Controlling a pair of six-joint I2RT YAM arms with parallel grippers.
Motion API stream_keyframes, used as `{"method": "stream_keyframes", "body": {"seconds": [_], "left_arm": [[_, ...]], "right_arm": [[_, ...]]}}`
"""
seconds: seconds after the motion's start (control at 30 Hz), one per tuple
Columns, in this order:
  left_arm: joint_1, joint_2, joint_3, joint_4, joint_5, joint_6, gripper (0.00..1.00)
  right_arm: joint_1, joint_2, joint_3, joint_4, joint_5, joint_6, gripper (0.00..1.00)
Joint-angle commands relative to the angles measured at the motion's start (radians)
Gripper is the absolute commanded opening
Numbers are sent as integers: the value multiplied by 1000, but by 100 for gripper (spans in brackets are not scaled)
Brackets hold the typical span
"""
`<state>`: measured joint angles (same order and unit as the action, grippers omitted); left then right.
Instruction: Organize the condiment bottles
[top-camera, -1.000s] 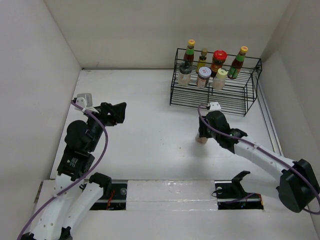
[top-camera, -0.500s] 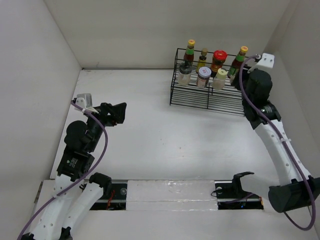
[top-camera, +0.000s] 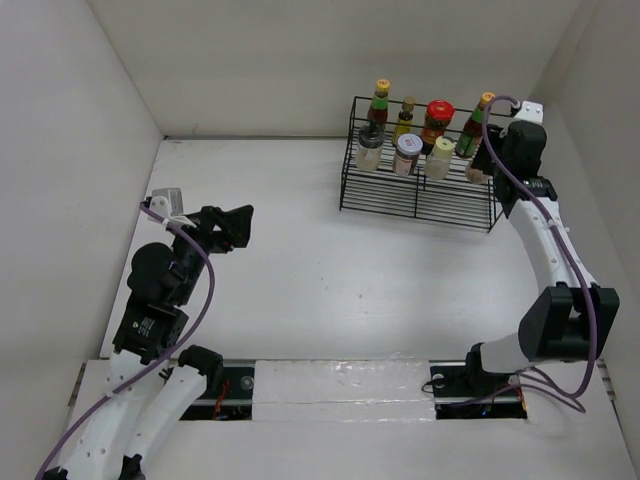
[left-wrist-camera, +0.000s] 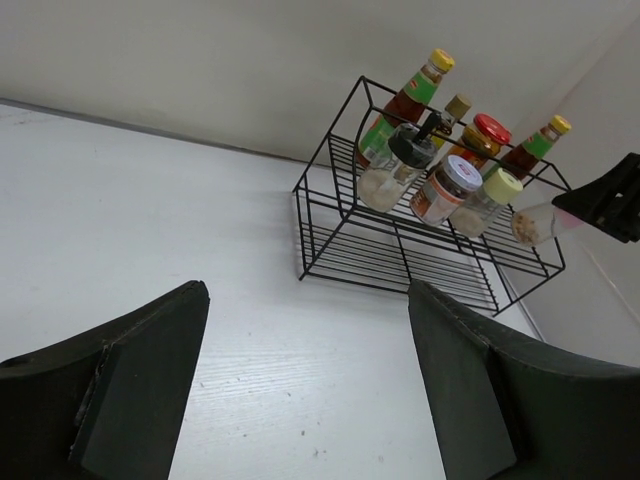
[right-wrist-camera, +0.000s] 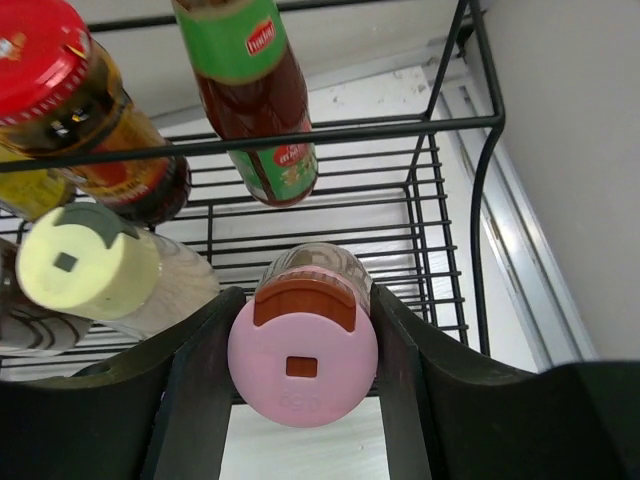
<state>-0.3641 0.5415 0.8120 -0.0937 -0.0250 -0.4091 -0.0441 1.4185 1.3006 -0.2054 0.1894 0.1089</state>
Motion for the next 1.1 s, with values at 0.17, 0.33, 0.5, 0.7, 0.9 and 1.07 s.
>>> {"method": "stream_keyframes", "body": {"seconds": [0.17, 0.33, 0.5, 0.7, 0.9, 1.07], "left_arm": [[5, 11, 18, 49, 17, 3, 77], [5, 23, 18, 49, 27, 3, 79], [5, 44, 18, 49, 27, 3, 80], [5, 55, 18, 37, 17, 12, 83], [5, 66, 30, 26, 28, 12, 95], [5, 54, 30, 26, 28, 3, 99]], "right_arm": [[-40, 72, 40, 37, -108, 12, 51], [-51, 86, 40, 46, -136, 21, 82], [-51, 19, 29, 58, -117, 21, 95], [55, -232, -92, 182, -48, 6, 98], [289, -407, -223, 232, -145, -32, 100], [507, -423, -322, 274, -267, -64, 100]]}}
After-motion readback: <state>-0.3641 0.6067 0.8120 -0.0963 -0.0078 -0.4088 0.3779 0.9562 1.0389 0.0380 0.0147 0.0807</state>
